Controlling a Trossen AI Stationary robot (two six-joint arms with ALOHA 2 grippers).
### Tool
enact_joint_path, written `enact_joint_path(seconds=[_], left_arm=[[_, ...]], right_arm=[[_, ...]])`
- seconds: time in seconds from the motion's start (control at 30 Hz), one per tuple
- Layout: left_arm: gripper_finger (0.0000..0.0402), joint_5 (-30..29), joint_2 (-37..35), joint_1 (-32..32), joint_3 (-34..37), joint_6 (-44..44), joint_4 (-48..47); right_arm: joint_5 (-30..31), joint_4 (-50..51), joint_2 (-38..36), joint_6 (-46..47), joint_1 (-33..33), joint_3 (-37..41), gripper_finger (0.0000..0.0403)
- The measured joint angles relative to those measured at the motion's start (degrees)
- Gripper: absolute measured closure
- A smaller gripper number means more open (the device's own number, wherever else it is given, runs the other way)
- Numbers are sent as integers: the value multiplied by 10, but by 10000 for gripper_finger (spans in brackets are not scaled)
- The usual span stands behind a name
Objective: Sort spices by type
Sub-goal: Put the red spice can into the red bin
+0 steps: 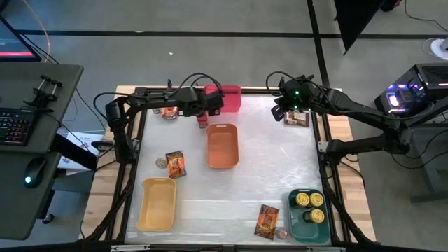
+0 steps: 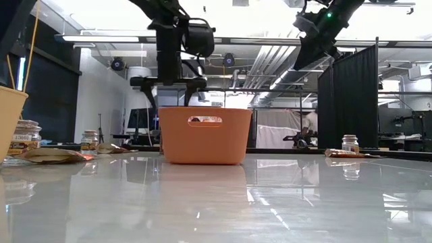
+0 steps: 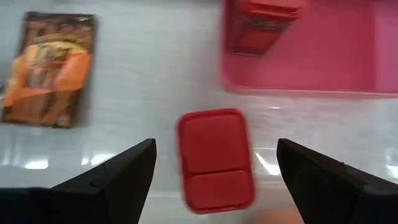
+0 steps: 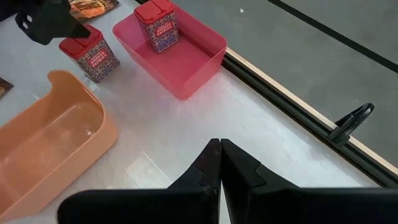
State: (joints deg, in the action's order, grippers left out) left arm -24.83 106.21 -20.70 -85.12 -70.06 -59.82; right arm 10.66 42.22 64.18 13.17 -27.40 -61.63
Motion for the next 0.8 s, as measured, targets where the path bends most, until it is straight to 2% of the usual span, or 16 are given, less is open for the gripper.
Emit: enact_joint_path(seconds=[0.27,0.5,0.8], left_arm=[[80,25,-1,-7,56,-39,48],[80,37,0,-11,58,7,105],[80,39,-1,-9,58,9,98]], right_arm=[[-1,0,0,-2,0,0,403],[-1,-1,0,-2,0,0,403],[-2,-2,0,9,0,0,403]])
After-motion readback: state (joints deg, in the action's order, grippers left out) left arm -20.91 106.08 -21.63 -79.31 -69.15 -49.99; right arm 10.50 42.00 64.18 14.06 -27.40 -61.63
